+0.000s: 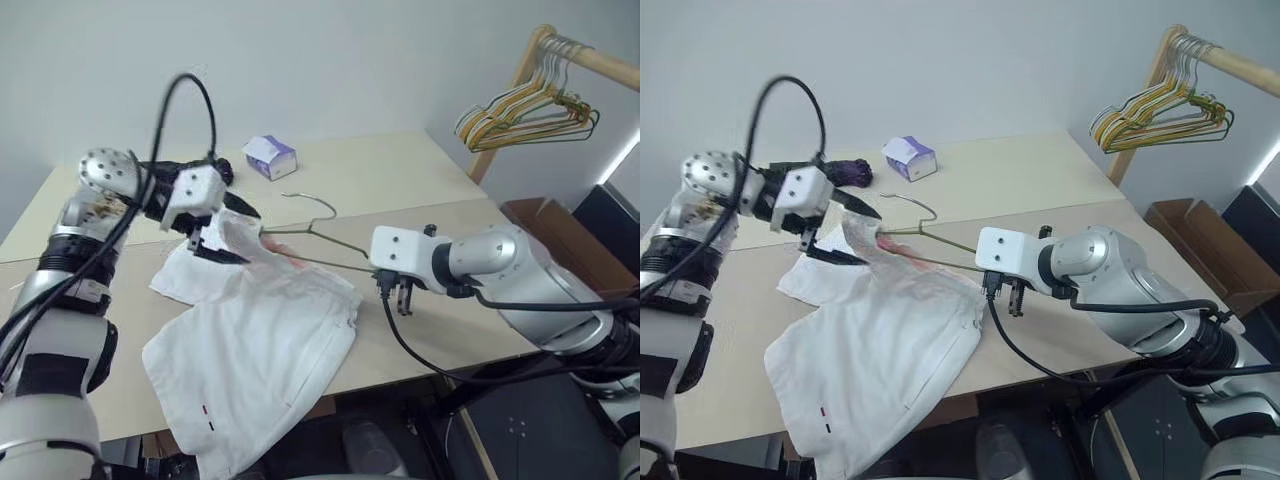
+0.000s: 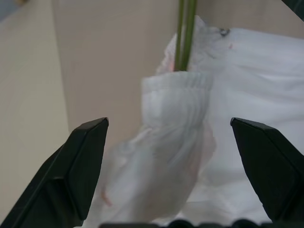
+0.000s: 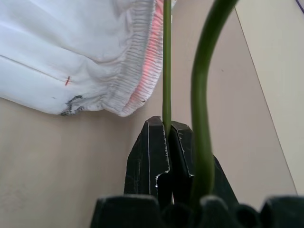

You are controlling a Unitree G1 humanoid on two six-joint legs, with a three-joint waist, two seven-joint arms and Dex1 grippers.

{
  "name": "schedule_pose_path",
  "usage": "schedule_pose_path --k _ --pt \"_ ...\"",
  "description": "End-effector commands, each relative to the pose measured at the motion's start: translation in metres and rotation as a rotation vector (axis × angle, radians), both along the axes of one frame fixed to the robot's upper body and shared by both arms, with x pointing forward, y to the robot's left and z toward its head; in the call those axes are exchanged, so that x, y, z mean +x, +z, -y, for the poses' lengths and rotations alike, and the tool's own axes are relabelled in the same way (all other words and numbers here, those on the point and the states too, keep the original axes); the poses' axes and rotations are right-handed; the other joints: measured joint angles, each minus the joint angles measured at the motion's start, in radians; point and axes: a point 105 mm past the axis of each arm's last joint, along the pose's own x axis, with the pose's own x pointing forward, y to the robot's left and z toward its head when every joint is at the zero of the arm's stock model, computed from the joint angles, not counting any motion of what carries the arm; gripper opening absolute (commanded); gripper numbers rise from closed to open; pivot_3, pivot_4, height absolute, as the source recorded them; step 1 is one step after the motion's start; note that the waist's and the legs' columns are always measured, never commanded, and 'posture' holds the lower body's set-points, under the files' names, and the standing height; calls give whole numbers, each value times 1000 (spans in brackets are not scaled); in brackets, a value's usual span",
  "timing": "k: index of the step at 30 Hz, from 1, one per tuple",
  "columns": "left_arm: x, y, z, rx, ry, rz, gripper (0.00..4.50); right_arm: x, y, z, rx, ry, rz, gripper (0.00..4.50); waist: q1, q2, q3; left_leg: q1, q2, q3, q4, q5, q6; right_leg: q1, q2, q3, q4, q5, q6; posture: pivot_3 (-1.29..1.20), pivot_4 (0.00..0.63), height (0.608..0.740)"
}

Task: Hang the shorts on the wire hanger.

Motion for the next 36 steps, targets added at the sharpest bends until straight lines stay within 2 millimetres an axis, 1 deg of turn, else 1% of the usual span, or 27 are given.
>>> schedule_pose_path --k 1,3,6,11,13,17,18,20,22,23,25,27,30,31,33,34,36 --pt "8 5 3 38 -24 74 4468 -4 19 -8 32 42 39 0 0 0 0 0 0 0 0 0 0 0 0 0 0 0 0 -336 0 740" --pt "13 0 6 44 -16 83 4468 -6 20 -10 45 47 26 0 0 0 0 0 0 0 0 0 0 0 0 0 0 0 0 -338 0 740" --pt "15 -5 7 43 -16 74 3838 -8 22 -11 54 50 14 0 -4 0 0 -1 0 0 0 0 0 0 0 0 -1 0 0 -347 0 740" --pt "13 -7 6 31 -20 63 2247 -8 22 -9 62 33 2 0 -21 0 0 -1 0 0 0 0 0 0 0 0 0 0 0 -351 0 740" --pt "13 -8 5 26 -16 62 1534 -9 22 -10 71 36 -7 0 -25 0 0 0 0 0 0 0 0 0 0 0 0 0 1 -348 0 740" --pt "13 -6 4 -2 -2 52 207 -12 20 -11 68 73 3 0 -25 0 0 0 0 0 0 0 0 0 0 0 0 0 1 -345 0 740" --pt "13 -5 4 -17 6 47 35 -12 19 -11 68 73 5 0 -25 0 0 0 0 0 0 0 0 0 0 0 0 0 1 -344 0 740" --pt "13 -3 3 -39 18 40 35 -12 17 -10 68 75 5 0 -24 0 0 0 0 0 0 0 0 0 0 0 0 0 1 -345 0 740" --pt "13 -3 0 -49 45 19 0 -13 13 -8 74 69 0 572 -24 0 0 0 0 0 0 0 0 0 0 0 0 0 1 -345 0 740" --pt "13 -3 -2 -53 55 11 0 -13 12 -6 76 61 -2 736 -24 0 0 0 0 0 0 0 0 0 0 0 0 0 1 -347 0 740" --pt "13 -3 -2 -65 64 0 0 -11 12 0 86 34 3 1395 -24 0 0 0 0 0 0 0 0 0 0 0 0 0 1 -346 0 740" --pt "11 -2 -3 -80 68 -12 0 -8 18 10 114 -14 13 2127 -23 0 0 0 0 0 0 0 0 0 0 0 0 0 1 -344 0 740" --pt "10 -3 -4 -92 78 -22 0 0 34 40 184 -148 48 3233 -21 0 0 0 0 0 1 0 0 0 0 0 0 0 1 -341 0 740" --pt "10 -3 -5 -98 84 -25 0 2 38 51 205 -192 54 3528 -21 0 0 -1 0 0 1 0 0 0 0 0 0 0 1 -341 0 740" --pt "9 -4 -7 -109 94 -32 0 1 39 71 245 -273 52 4267 -19 0 0 0 0 0 1 0 0 0 0 0 0 0 1 -342 0 740" --pt "9 -5 -7 -111 97 -33 0 -3 36 78 270 -300 19 4456 -18 0 0 0 0 0 1 0 0 0 0 0 0 0 1 -346 0 740" --pt "9 -6 -9 -114 105 -42 0 -14 31 82 354 -303 -54 4456 -17 0 0 0 0 0 1 0 0 1 0 0 0 0 1 -354 0 740"
